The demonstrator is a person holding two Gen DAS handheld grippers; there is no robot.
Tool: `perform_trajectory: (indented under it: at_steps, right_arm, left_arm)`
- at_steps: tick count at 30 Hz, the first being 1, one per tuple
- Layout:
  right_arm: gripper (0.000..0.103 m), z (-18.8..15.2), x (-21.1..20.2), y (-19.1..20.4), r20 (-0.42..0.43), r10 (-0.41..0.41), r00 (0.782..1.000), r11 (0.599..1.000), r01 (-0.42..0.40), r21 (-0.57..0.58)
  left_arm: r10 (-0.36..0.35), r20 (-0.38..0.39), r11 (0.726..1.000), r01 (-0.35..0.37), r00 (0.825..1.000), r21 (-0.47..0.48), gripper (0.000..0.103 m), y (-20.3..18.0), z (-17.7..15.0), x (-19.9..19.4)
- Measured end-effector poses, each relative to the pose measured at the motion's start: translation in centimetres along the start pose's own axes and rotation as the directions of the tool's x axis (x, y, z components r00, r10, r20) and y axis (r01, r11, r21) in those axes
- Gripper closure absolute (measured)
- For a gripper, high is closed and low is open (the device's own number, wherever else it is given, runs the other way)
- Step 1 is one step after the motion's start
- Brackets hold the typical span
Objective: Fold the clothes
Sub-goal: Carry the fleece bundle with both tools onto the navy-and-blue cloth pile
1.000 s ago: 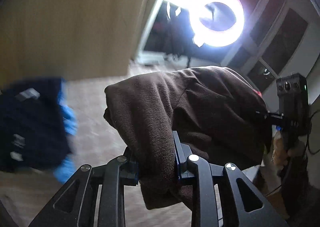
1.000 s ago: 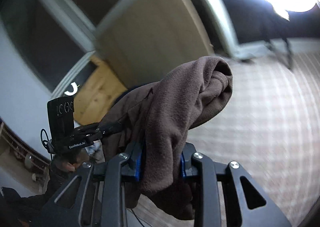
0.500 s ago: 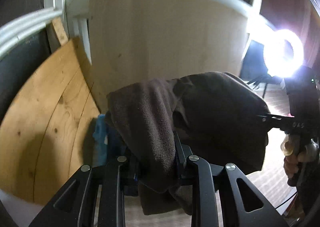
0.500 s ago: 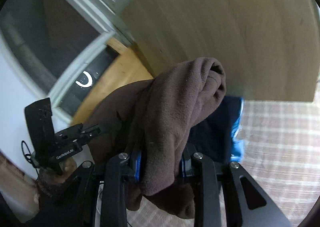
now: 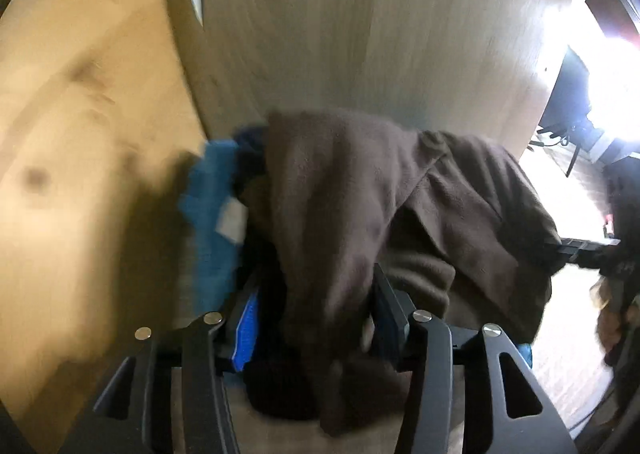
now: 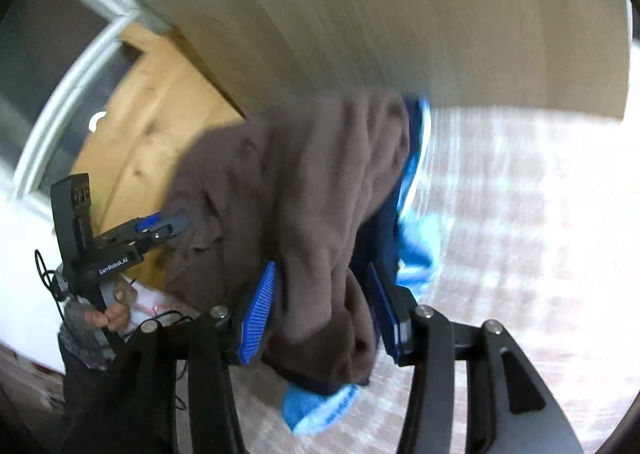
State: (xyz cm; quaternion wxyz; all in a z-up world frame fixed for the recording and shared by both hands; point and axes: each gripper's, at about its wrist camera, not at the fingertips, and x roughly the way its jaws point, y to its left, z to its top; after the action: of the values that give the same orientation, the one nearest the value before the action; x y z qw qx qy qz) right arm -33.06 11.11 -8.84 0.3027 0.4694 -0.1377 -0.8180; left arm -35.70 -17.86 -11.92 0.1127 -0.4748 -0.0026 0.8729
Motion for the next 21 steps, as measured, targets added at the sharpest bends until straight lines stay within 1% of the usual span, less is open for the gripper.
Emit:
perform_trajectory:
  at_steps: [1,3,5,6,7,8,9,10,11,12,13,14,15,16,17,18,20,21]
  right_arm:
    - [0.057,0.4,-1.2,0.7,0.043,-0.002,0.999,0.999,0.004,-0.037]
    - [0.057,2.3,-1.3,1.8,0.08,-0.003,0.997,0.996,0.009,-0.083]
    - [0.059,4.4,-0.6,2.8,0.101,-0.002,0.995,0.993,0.014,-0.119]
    - [0.065,5.5,-0.2,3.3,0.111,-0.002,0.994,0.99,0.017,-0.137]
    - [0.068,6.5,0.5,3.4,0.11,0.005,0.994,0.991,0.01,-0.137]
    - [0.068,7.2,1.6,3.1,0.1,0.01,0.995,0.992,0.003,-0.123]
    - [0.068,7.8,2.6,2.6,0.096,0.007,0.995,0.994,0.004,-0.114]
    - [0.068,8.0,3.9,2.0,0.083,-0.023,0.996,0.992,0.033,-0.121]
    - [0.068,7.8,5.4,1.1,0.064,-0.082,0.995,0.985,0.091,-0.146]
    - [0.07,7.6,6.9,0.2,0.037,-0.125,0.991,0.979,0.13,-0.156]
    - [0.07,7.3,8.3,-1.0,-0.002,-0.133,0.991,0.982,0.132,-0.136]
    - [0.07,7.2,8.7,-1.9,-0.023,-0.112,0.993,0.989,0.109,-0.1]
    - [0.07,7.3,8.2,-2.4,-0.019,-0.082,0.996,0.995,0.081,-0.063]
    - [0.071,7.5,7.3,-2.5,-0.008,-0.069,0.998,0.997,0.069,-0.042]
    - [0.07,7.7,5.8,-1.8,0.015,-0.074,0.997,0.996,0.075,-0.049]
    - [0.07,7.5,4.2,-0.9,0.043,-0.069,0.997,0.994,0.072,-0.076]
    - [0.07,6.4,1.3,1.5,0.074,-0.017,0.997,0.988,0.028,-0.151]
    - [0.07,5.4,0.4,2.6,0.075,-0.002,0.997,0.983,0.016,-0.182]
  left_arm:
    - [0.017,0.03,1.0,-0.017,0.999,0.013,0.057,-0.2,0.0,-1.5]
    - [0.016,0.1,0.999,-0.019,0.995,0.027,0.057,-0.4,0.5,-4.1]
    - [-0.014,0.132,0.999,0.009,0.991,0.037,0.057,-0.8,2.6,-4.3]
    - [-0.029,0.148,0.999,0.023,0.989,0.042,0.057,-1.0,3.6,-4.5]
    - [-0.044,0.163,0.998,0.037,0.986,0.048,0.057,-1.1,4.6,-4.6]
    - [-0.059,0.155,0.997,0.051,0.986,0.053,0.057,-1.3,5.7,-3.5]
    - [-0.06,0.127,0.997,0.054,0.99,0.049,0.057,-1.1,6.3,-1.7]
    - [-0.061,0.099,0.997,0.056,0.993,0.046,0.057,-0.9,6.8,0.1]
    - [-0.062,0.071,0.997,0.059,0.996,0.042,0.055,-0.7,7.3,1.8]
    - [-0.063,0.043,0.997,0.061,0.997,0.038,0.056,-0.5,7.8,3.6]
    - [-0.057,0.01,0.998,0.056,0.998,0.019,0.056,-0.2,7.2,4.5]
    - [-0.087,-0.013,0.996,0.087,0.996,-0.02,0.056,0.8,7.3,5.9]
    - [-0.118,-0.034,0.992,0.116,0.992,-0.059,0.056,1.9,7.3,7.1]
    - [-0.144,-0.032,0.985,0.141,0.989,-0.095,0.061,2.6,7.5,6.8]
    - [-0.141,-0.028,0.984,0.136,0.99,-0.116,0.062,2.9,7.8,5.6]
    - [-0.104,0.003,0.99,0.104,0.995,-0.094,0.064,2.6,7.8,3.7]
    - [-0.032,0.069,0.998,0.036,0.997,-0.051,0.066,2.0,7.7,-0.1]
    - [-0.043,0.095,0.998,0.046,0.995,-0.036,0.065,1.8,7.2,-1.8]
